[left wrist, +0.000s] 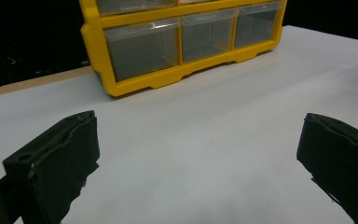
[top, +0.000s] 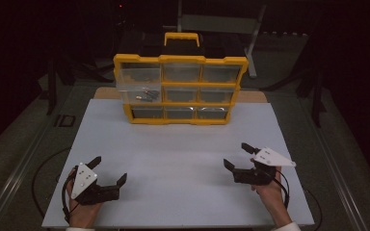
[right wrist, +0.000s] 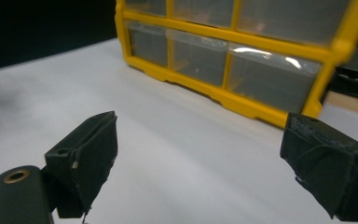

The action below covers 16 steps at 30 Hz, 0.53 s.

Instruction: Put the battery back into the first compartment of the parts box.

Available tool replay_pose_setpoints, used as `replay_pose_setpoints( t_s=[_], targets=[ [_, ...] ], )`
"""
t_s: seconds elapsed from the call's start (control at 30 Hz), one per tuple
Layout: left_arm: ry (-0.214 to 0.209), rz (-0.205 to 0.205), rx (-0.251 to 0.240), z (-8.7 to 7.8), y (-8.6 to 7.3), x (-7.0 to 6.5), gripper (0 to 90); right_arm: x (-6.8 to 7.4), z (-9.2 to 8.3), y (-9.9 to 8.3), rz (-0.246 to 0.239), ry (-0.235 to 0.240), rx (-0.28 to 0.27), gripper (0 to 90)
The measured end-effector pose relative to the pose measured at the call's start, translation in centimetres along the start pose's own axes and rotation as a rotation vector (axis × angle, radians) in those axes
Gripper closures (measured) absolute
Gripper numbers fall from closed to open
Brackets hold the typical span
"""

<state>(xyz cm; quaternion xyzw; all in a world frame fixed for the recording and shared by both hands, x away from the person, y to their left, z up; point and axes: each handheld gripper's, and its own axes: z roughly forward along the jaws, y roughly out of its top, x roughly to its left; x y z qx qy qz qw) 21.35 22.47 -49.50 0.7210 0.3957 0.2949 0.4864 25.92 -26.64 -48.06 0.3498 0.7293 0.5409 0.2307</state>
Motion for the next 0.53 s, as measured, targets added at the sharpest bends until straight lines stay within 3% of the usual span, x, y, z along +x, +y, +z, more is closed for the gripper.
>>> replay_pose_setpoints(
  t_s=[0.07, 0.1, 0.17, 0.43, 0.53],
  targets=[
    [0.003, -0.002, -0.004, 0.2, 0.0, 0.0, 0.0, -0.2, -0.5, -0.8, 0.012, -0.012, -0.016, 10.9],
    [0.005, -0.001, -0.007, 0.3, 0.1, 0.0, 0.0, -0.6, -1.4, -2.4, 0.033, -0.067, -0.048, 10.9],
    [0.008, 0.001, -0.014, 0.3, 0.1, 0.0, 0.0, -0.9, -1.9, -3.1, 0.053, -0.067, -0.064, 10.9],
    [0.02, 0.007, -0.019, 0.6, 0.2, -0.1, 0.0, -0.4, -2.4, -3.9, 0.012, -0.092, -0.07, 10.6],
    [0.024, 0.009, -0.005, 0.8, 0.2, -0.2, 0.0, -0.4, -2.4, -3.8, 0.019, -0.094, -0.077, 10.5]
  ],
)
